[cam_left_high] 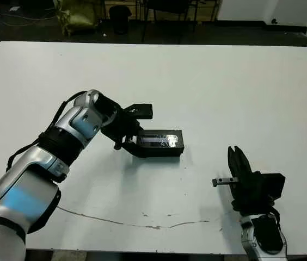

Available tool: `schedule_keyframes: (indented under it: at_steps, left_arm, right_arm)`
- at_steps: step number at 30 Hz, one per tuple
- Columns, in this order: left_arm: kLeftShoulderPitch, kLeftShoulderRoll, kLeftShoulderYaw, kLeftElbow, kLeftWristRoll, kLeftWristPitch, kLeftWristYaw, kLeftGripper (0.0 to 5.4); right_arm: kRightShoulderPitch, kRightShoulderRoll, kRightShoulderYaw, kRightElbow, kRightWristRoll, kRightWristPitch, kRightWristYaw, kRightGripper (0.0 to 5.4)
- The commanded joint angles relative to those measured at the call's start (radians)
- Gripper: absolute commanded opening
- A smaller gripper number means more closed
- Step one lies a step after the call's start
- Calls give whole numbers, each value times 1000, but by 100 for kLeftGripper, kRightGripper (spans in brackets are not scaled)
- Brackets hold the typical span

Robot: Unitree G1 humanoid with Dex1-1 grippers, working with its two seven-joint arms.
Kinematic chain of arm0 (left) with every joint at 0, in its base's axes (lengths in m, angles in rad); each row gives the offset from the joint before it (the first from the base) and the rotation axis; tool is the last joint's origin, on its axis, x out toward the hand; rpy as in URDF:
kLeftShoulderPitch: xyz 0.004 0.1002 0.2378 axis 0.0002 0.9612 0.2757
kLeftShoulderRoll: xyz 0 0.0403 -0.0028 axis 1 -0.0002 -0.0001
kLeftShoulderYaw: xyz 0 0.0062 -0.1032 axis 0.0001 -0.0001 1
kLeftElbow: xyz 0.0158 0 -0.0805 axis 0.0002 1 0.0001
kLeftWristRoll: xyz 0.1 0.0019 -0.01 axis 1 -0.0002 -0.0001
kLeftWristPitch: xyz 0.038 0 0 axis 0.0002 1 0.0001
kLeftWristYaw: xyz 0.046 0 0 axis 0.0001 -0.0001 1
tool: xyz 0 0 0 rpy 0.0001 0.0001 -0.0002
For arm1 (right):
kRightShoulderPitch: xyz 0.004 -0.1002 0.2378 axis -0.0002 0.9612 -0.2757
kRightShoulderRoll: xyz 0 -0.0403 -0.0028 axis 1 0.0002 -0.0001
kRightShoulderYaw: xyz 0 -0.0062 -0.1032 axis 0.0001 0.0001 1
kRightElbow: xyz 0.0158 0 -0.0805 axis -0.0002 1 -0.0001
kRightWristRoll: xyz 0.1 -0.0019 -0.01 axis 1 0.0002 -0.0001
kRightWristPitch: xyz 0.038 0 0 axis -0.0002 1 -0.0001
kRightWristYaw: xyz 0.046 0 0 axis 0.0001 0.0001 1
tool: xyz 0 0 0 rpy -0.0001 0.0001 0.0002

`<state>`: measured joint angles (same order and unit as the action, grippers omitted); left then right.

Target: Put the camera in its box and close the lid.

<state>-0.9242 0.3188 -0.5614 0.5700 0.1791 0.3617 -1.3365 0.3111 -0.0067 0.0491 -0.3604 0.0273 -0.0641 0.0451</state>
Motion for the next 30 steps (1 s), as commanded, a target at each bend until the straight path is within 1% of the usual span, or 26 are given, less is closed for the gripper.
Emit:
schedule_keyframes:
  at_steps: [1,3,6,8,12,17,21,27,30]
  left_arm:
    - [23,-12,-23,15,20,19,7,243]
    - [20,-19,-21,20,20,23,10,243]
    - [14,-33,-19,42,20,14,17,243]
    - [6,-45,-21,60,26,28,25,243]
    - [1,-58,-21,75,32,11,36,243]
    - [1,-72,-32,56,61,36,70,243]
    - [-4,-77,-43,39,78,51,73,241]
    - [-7,-79,-53,0,101,98,78,241]
    - [-1,-75,-59,-37,110,102,83,241]
  right_arm:
    - [15,-4,-4,4,8,19,4,0]
    - [15,-5,-6,7,10,15,6,0]
    - [19,0,-2,-3,0,28,-5,0]
    - [21,1,0,-11,-5,40,-10,0]
    - [22,5,0,-10,-7,35,-10,0]
    - [26,11,2,-22,-8,55,-14,0]
    - [21,10,1,-2,2,27,-5,0]
    - [19,8,1,3,8,27,3,0]
    - [19,8,1,4,8,29,5,0]
